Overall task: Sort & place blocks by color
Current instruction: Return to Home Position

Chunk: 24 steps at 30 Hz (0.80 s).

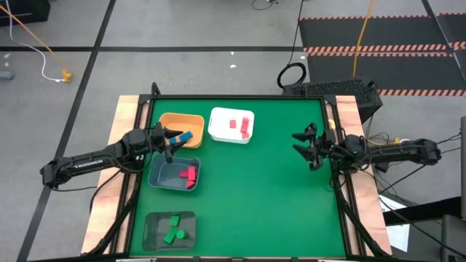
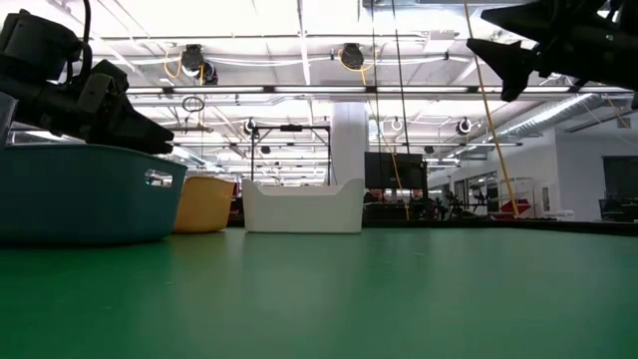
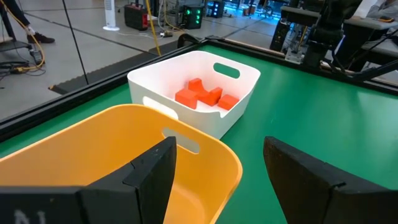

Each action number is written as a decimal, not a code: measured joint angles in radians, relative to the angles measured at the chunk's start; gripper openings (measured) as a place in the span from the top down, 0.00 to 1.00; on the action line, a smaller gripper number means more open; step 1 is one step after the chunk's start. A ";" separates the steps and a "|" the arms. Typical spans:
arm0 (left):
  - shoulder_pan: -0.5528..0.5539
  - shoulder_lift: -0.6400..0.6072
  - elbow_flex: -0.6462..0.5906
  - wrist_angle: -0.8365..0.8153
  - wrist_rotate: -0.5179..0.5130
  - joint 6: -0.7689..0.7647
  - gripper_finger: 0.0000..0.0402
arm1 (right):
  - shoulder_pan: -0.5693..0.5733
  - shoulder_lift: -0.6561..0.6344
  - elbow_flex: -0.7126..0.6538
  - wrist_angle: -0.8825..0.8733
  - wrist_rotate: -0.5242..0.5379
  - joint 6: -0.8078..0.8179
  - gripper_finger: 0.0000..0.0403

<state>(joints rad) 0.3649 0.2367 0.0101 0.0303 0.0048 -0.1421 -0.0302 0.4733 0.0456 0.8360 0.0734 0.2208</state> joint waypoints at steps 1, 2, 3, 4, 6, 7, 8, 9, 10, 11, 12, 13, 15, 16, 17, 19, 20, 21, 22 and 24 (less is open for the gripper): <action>0.000 0.000 0.000 0.000 0.000 0.000 0.40 | -0.006 -0.011 0.000 -0.010 0.000 0.000 0.48; 0.000 0.000 0.000 0.000 0.000 0.000 0.40 | -0.011 -0.023 -0.001 -0.020 0.000 0.000 0.48; 0.000 0.000 0.000 0.000 0.000 0.000 0.40 | -0.017 -0.033 -0.001 -0.029 0.000 0.000 0.48; 0.000 0.000 0.000 0.000 0.000 0.000 0.40 | -0.023 -0.043 -0.001 -0.038 0.000 -0.002 0.48; 0.000 0.000 0.000 0.000 0.000 0.000 0.40 | -0.035 -0.061 -0.002 -0.067 0.000 -0.015 0.48; 0.000 0.000 0.000 0.000 0.000 0.000 0.40 | -0.041 -0.068 -0.002 -0.085 0.000 -0.023 0.48; 0.000 0.000 0.000 0.000 0.000 0.000 0.40 | -0.046 -0.076 -0.002 -0.100 0.000 -0.028 0.48; 0.000 0.000 0.000 0.000 0.000 0.000 0.40 | -0.051 -0.081 -0.002 -0.116 0.001 -0.033 0.48; 0.000 0.000 0.000 0.000 0.000 0.000 0.40 | -0.056 -0.085 -0.003 -0.129 0.001 -0.042 0.48; 0.000 0.000 0.000 0.000 0.000 0.000 0.40 | -0.061 -0.088 -0.003 -0.142 0.001 -0.058 0.48; 0.000 0.000 0.000 0.000 0.000 0.000 0.40 | -0.066 -0.090 -0.003 -0.159 0.002 -0.073 0.48; 0.000 0.000 0.000 0.000 0.000 0.000 0.40 | -0.070 -0.093 -0.003 -0.179 0.002 -0.086 0.48; 0.000 0.000 0.000 0.000 0.000 0.000 0.40 | -0.077 -0.097 -0.003 -0.201 0.002 -0.106 0.48; 0.000 0.000 0.000 0.000 0.000 0.000 0.40 | -0.081 -0.099 -0.003 -0.206 0.002 -0.111 0.48; 0.000 0.000 0.000 0.000 0.000 0.000 0.40 | -0.085 -0.101 -0.004 -0.210 0.002 -0.112 0.48; 0.000 0.000 0.000 0.000 0.000 0.000 0.40 | -0.094 -0.104 -0.004 -0.223 0.002 -0.113 0.48; 0.000 0.000 0.000 0.000 0.000 0.000 0.40 | -0.097 -0.104 -0.004 -0.223 0.002 -0.113 0.48; 0.000 0.000 0.000 0.000 0.000 0.000 0.40 | -0.101 -0.105 -0.004 -0.221 0.002 -0.113 0.48; 0.000 0.000 0.000 0.000 0.000 0.000 0.40 | -0.103 -0.105 -0.004 -0.221 0.003 -0.113 0.48; 0.000 0.000 0.000 0.000 0.000 0.000 0.40 | -0.103 -0.104 -0.004 -0.225 0.003 -0.113 0.48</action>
<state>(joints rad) 0.3653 0.2367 0.0101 0.0303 0.0048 -0.1421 -0.1337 0.3691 0.0414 0.6114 0.0761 0.1078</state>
